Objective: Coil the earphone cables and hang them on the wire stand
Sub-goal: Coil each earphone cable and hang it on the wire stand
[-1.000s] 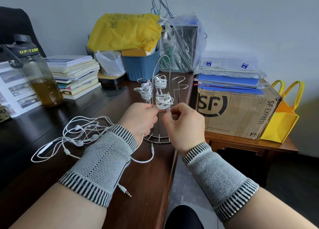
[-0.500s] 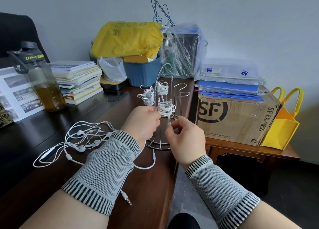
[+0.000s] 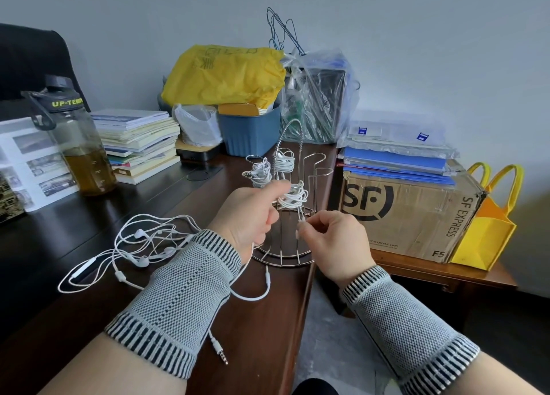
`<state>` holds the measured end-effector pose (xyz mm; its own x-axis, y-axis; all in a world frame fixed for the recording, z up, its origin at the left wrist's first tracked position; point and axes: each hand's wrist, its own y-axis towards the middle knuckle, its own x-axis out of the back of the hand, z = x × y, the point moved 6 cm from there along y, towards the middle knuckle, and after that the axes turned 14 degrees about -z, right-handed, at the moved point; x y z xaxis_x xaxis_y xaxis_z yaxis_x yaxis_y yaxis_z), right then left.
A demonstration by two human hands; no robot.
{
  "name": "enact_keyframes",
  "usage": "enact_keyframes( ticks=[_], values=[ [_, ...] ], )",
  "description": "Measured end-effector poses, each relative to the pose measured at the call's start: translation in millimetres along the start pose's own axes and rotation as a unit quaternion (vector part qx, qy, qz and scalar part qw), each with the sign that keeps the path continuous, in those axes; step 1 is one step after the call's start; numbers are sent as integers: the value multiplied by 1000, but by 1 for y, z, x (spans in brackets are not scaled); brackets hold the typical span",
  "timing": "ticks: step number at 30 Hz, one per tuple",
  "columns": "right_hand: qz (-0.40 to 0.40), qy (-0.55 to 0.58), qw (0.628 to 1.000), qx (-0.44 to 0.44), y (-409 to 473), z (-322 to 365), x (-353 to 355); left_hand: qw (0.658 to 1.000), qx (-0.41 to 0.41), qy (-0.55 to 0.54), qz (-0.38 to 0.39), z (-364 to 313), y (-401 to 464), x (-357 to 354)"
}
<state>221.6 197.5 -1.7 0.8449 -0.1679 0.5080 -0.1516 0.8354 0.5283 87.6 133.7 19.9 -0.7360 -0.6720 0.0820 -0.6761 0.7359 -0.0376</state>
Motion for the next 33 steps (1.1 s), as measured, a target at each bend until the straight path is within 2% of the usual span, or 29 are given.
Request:
enact_keyframes(
  ticks=[2, 4, 6, 8, 10, 12, 18, 24, 28, 30, 33],
  values=[
    [21, 2, 1000, 7, -1, 3, 0, 1000, -22, 19, 0, -1, -1, 1],
    [18, -16, 998, 52, -3, 9, 2, 999, -33, 26, 2, -1, 0, 1],
    [-21, -41, 992, 115, -5, 16, 6, 999, -33, 27, 4, 0, 1, 2],
    [-73, -17, 989, 128, -4, 20, 14, 999, -33, 21, 4, -1, 1, 2],
    [-105, 69, 988, 87, 3, 24, 24, 999, -34, 18, 5, -2, 0, 2],
    [-101, 160, 981, 35, 13, 27, 27, 999, -33, 19, 8, -2, 0, 2],
    [-50, 220, 973, 45, 31, 31, 21, 999, -29, 23, 23, -4, 0, 2],
    [-34, 230, 972, 3, 34, 26, 9, 998, -38, 34, 34, -6, -1, 1],
    [-82, 159, 984, 0, 38, 24, 15, 997, -40, 56, 39, -8, -1, 2],
    [-114, 130, 984, -35, 37, 13, 20, 996, -46, 78, 29, -9, 0, 4],
    [-113, 157, 976, -103, 34, 1, 19, 988, -74, 135, -2, -10, 4, 10]
  ],
)
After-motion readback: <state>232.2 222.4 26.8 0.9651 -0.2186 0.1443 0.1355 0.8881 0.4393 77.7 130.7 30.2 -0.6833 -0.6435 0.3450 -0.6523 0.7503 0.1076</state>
